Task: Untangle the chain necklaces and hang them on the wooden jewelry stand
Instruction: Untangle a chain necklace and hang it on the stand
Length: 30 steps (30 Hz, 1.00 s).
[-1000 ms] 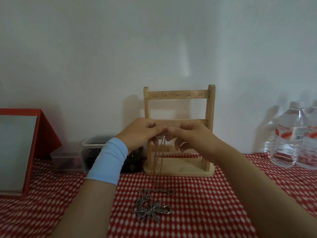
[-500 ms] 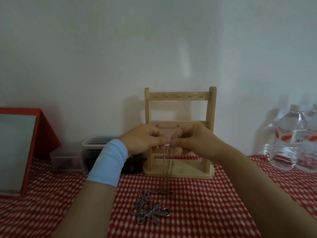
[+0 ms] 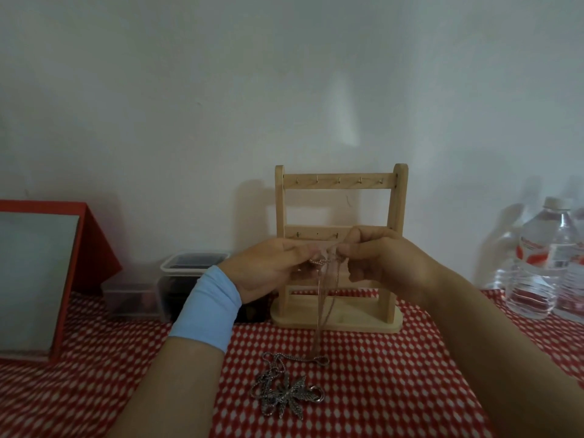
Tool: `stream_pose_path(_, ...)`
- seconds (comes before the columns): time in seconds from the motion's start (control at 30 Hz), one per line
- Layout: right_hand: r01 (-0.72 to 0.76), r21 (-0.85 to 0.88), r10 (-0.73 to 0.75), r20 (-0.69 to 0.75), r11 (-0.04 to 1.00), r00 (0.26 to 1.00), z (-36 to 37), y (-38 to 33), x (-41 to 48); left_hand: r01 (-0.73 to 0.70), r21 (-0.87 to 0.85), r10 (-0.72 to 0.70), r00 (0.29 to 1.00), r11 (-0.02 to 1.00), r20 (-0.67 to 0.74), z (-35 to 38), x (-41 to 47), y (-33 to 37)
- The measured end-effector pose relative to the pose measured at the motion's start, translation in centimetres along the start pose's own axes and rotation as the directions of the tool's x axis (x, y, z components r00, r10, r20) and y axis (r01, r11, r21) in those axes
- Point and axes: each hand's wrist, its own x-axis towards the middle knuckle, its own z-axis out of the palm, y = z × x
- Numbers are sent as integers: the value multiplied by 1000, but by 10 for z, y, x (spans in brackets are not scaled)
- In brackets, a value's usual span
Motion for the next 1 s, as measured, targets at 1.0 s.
stream_pose_path(1.0, -199, -768, 270, -36, 609, 962, 3, -2, -5, 387, 870, 213, 863, 304, -458, -22, -28, 50)
